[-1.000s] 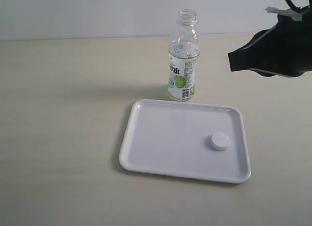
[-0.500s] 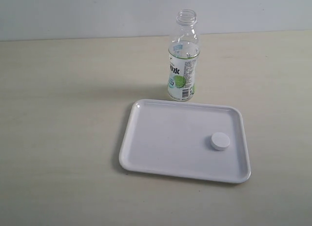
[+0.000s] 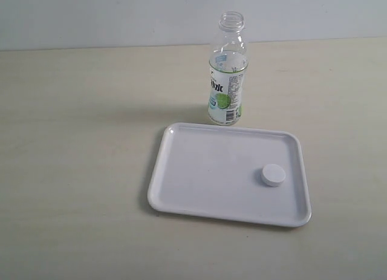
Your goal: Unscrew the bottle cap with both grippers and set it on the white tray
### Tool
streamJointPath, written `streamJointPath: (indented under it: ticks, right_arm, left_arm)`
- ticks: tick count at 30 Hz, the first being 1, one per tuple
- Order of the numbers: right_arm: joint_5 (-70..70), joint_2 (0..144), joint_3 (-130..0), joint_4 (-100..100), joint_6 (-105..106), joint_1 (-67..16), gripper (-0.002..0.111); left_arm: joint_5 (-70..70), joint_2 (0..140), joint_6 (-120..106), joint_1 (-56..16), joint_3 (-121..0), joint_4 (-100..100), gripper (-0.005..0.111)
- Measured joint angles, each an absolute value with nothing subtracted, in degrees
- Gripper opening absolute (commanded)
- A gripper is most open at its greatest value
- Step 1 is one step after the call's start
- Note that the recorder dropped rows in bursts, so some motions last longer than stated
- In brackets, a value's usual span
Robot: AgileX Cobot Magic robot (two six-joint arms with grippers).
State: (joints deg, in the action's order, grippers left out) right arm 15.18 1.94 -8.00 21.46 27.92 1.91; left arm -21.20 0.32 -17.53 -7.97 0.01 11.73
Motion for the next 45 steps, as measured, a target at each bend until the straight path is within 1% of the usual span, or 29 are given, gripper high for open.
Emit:
streamJointPath:
  ticks: [11,25,31,38,45]
  right_arm:
    - [15.18,0.31,-0.49,21.32,27.92,5.49,0.0]
    - [16.56,0.31,-0.26,21.12,27.66,5.63,0.0]
    - [17.7,0.31,-0.26,19.73,20.86,5.63,0.0]
    - [17.7,0.31,-0.26,10.64,5.87,5.63,0.0]
    - [17.7,0.31,-0.26,9.51,3.91,5.63,0.0]
  left_arm:
    - [-21.2,0.32,-17.53,-7.97,0.01,11.73,0.0]
    - [-21.2,0.32,-17.53,-7.97,0.01,11.73,0.0]
    - [-21.2,0.32,-17.53,-7.97,0.01,11.73,0.0]
    - [-21.2,0.32,-17.53,-7.97,0.01,11.73,0.0]
    - [-21.24,0.32,-17.53,-7.97,0.01,11.73,0.0]
